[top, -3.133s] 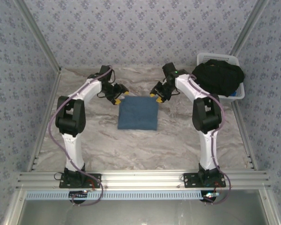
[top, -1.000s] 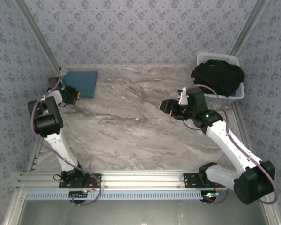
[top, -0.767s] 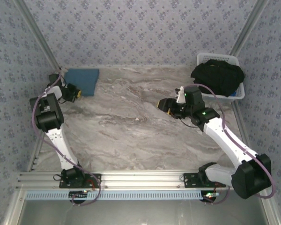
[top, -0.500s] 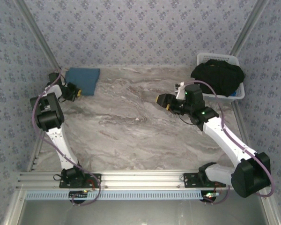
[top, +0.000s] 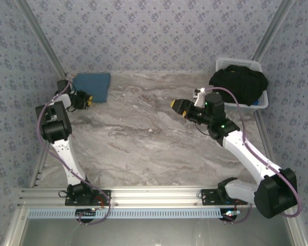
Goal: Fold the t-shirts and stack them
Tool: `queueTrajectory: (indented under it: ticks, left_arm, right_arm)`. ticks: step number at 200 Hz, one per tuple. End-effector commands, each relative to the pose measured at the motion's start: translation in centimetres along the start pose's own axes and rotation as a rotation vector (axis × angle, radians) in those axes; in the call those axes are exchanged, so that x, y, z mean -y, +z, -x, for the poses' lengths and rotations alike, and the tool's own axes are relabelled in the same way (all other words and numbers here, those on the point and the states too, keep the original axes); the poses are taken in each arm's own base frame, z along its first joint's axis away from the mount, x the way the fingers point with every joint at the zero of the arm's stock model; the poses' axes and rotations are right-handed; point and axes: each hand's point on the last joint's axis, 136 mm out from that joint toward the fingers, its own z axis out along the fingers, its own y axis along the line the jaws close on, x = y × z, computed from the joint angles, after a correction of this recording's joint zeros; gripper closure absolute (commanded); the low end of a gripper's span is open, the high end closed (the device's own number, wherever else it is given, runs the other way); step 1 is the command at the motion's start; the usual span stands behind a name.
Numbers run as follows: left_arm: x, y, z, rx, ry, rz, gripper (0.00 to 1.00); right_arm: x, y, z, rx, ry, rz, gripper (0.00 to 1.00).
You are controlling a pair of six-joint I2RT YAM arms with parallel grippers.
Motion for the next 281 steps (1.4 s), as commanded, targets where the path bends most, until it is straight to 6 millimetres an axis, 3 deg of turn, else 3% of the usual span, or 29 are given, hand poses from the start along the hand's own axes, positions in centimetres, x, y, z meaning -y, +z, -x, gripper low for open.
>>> queueTrajectory:
  ticks: [1,9,13,18,21,38,52,75,100,126,145,169,187,190,201,221,240,281]
  left_arm:
    - [2.4,-3.6,-0.5,0.053,0.050,-0.017,0.47]
    - [3.1,-5.2,-0.7,0.083,0.079,-0.011,0.33]
    - [3.5,-6.0,-0.8,0.098,0.095,-0.012,0.17]
    - [4.0,-7.2,-1.0,0.118,0.115,-0.013,0.06]
    - [4.2,-7.7,-1.2,0.130,0.126,-0.011,0.03]
    - [4.8,-11.6,-2.5,0.205,0.185,0.008,0.02]
    - [5.6,-15.1,-4.5,0.278,0.302,0.043,0.02]
    - [6.9,-19.5,-8.3,0.334,0.480,0.043,0.02]
    - [6.7,-23.0,-10.7,0.368,0.538,-0.001,0.02]
    - [4.5,-26.9,-10.9,0.507,0.514,0.087,0.02]
    - [1.8,-30.0,-10.1,0.703,0.483,0.221,0.02]
    - [1.5,-28.9,-10.8,0.806,0.805,0.156,0.02]
    - [-0.9,-26.9,-11.3,0.842,0.917,0.131,0.02]
    - [-1.2,-26.4,-11.5,0.838,0.944,0.118,0.02]
    - [-2.0,-24.7,-12.2,0.830,1.012,0.066,0.02]
    - [-4.3,-21.7,-11.6,0.789,0.994,0.110,0.02]
    - [-4.6,-18.8,-11.2,0.744,1.017,0.108,0.02]
    - [-4.6,-14.9,-9.1,0.718,1.101,0.165,0.02]
  right_arm:
    - [-0.9,-1.7,1.3,0.088,-0.042,0.000,0.36]
    - [-1.0,-2.2,1.6,0.112,-0.065,-0.006,0.35]
    - [-1.1,-2.4,1.7,0.123,-0.080,-0.007,0.34]
    - [-1.2,-2.7,1.8,0.133,-0.095,-0.011,0.33]
    - [-1.2,-2.8,1.9,0.140,-0.104,-0.012,0.32]
    - [-1.5,-3.4,2.1,0.161,-0.122,-0.013,0.21]
    - [-1.7,-3.8,2.4,0.176,-0.125,-0.017,0.00]
    - [-2.2,-4.7,3.0,0.167,-0.143,-0.046,0.00]
    - [-1.7,-5.5,3.1,0.124,-0.154,-0.106,0.00]
    - [0.0,-7.0,3.7,0.141,-0.172,-0.235,0.00]
    - [2.6,-8.9,4.4,0.167,-0.207,-0.416,0.00]
    - [7.4,-12.3,6.1,0.287,-0.300,-0.704,0.00]
    - [9.5,-13.5,7.6,0.421,-0.493,-0.776,0.00]
    - [11.1,-13.7,7.0,0.430,-0.517,-0.822,0.00]
    - [13.4,-14.1,6.6,0.475,-0.623,-0.879,0.00]
    - [18.1,-13.8,5.2,0.457,-0.641,-0.929,0.00]
    - [22.7,-13.1,3.8,0.364,-0.598,-1.008,0.00]
    - [27.1,-11.2,4.4,0.350,-0.596,-0.998,0.00]
